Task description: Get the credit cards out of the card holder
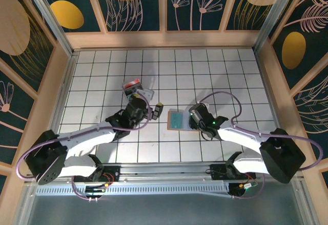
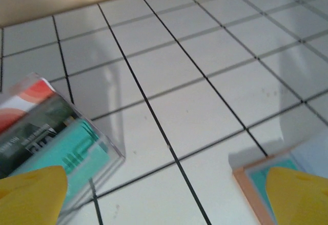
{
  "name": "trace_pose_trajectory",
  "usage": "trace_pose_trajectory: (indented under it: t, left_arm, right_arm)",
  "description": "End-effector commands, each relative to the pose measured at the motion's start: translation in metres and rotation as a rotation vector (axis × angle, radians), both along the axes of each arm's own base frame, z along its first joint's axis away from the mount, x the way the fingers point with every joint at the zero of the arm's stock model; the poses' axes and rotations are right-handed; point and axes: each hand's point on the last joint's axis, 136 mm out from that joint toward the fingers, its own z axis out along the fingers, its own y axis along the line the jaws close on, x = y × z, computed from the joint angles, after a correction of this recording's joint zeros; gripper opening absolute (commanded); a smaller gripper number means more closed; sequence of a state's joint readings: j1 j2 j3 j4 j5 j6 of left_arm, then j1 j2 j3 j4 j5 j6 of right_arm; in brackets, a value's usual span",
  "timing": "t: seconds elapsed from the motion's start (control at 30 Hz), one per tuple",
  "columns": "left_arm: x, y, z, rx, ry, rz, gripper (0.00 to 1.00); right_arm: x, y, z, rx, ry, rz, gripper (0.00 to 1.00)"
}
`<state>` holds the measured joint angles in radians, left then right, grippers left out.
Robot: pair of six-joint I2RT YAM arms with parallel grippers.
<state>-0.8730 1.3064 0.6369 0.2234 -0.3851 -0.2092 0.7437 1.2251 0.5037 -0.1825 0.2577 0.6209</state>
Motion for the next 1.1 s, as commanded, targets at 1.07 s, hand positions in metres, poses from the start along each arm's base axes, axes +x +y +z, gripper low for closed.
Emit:
trace_pose_trajectory:
  t: [1.07]
  left_arm:
    - [0.035,0.03,-0.026,-0.141,0.062,0.525,0.99]
  right_arm:
    - [-0.006,0.072,0.021,-0.05,-0.019,0.067,0.49]
